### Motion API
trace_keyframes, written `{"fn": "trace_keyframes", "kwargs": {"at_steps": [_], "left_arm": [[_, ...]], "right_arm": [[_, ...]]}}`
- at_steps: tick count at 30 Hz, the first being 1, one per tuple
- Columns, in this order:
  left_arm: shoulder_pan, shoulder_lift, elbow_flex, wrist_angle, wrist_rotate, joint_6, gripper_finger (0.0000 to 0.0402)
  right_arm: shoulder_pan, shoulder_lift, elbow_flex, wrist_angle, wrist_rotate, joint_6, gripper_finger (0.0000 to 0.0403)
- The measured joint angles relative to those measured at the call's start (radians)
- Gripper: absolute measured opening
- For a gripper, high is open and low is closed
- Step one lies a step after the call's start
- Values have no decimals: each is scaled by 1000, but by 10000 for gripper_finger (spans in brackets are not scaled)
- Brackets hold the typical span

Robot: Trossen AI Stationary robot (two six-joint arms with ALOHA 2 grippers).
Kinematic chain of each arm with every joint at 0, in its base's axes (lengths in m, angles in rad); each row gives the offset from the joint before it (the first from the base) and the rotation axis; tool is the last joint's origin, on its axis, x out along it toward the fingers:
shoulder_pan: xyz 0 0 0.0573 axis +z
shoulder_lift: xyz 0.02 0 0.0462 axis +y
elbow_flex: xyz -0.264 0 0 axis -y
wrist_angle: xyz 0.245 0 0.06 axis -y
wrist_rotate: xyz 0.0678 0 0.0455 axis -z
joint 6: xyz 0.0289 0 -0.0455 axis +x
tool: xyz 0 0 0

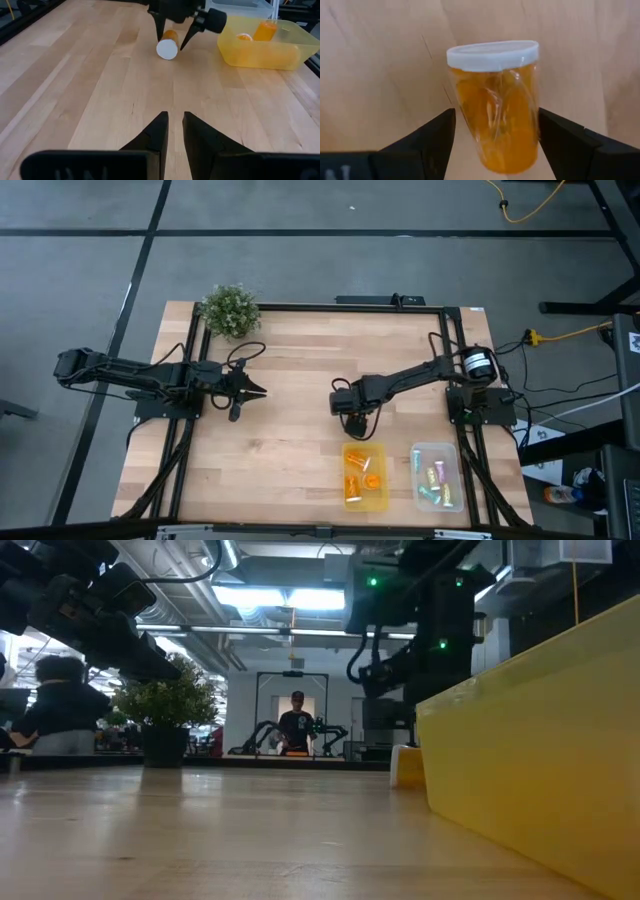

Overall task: Pick and place medicine bottles into bin by pill shape (circle, oval)
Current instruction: Put the orange capsule bottle into the yellow bin

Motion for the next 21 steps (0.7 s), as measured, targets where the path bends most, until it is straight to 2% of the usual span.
{"fn": "trace_keyframes", "kwargs": {"at_steps": [7, 15, 21], "left_arm": [[0, 0, 0, 1, 0, 0, 51], [0, 0, 0, 2, 0, 0, 51], [0, 0, 0, 2, 0, 0, 51]], "right_arm": [[0, 24, 1, 11, -6, 27, 268], [0, 24, 0, 41, -6, 127, 267], [1, 25, 0, 47, -9, 208, 227]]}}
